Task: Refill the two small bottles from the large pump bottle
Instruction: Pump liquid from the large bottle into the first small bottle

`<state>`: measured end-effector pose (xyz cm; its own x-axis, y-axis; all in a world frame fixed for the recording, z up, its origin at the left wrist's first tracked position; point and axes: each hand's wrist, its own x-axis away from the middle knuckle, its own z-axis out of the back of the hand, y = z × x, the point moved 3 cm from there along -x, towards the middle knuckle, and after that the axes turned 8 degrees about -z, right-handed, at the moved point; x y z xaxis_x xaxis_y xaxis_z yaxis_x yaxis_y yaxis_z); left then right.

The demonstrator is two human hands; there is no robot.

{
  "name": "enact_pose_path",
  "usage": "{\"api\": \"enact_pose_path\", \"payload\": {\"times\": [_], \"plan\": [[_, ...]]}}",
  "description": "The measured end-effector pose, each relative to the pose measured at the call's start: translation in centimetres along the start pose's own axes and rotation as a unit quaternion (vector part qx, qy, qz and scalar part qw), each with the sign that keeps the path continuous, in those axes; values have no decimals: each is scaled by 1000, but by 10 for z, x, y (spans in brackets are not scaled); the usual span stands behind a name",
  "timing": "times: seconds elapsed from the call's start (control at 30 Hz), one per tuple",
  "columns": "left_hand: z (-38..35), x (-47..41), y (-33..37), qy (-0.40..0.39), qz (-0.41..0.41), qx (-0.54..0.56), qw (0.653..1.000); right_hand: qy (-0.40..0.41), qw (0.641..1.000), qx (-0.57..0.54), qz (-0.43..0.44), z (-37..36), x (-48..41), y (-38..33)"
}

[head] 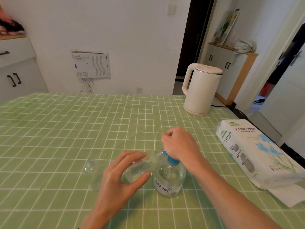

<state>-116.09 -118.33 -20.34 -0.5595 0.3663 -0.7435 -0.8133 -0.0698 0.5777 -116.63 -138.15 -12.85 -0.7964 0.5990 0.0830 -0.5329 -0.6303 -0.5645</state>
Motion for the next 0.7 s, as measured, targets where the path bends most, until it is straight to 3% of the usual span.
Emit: {"api": "enact_pose_path", "payload": {"times": [0.3, 0.7], "plan": [[1, 1, 0, 4, 4, 3, 1000, 35, 999, 12, 38, 10, 4, -9], [1, -1, 2, 0, 6, 3, 1000, 3, 1000, -7, -8, 1, 2, 0]]}}
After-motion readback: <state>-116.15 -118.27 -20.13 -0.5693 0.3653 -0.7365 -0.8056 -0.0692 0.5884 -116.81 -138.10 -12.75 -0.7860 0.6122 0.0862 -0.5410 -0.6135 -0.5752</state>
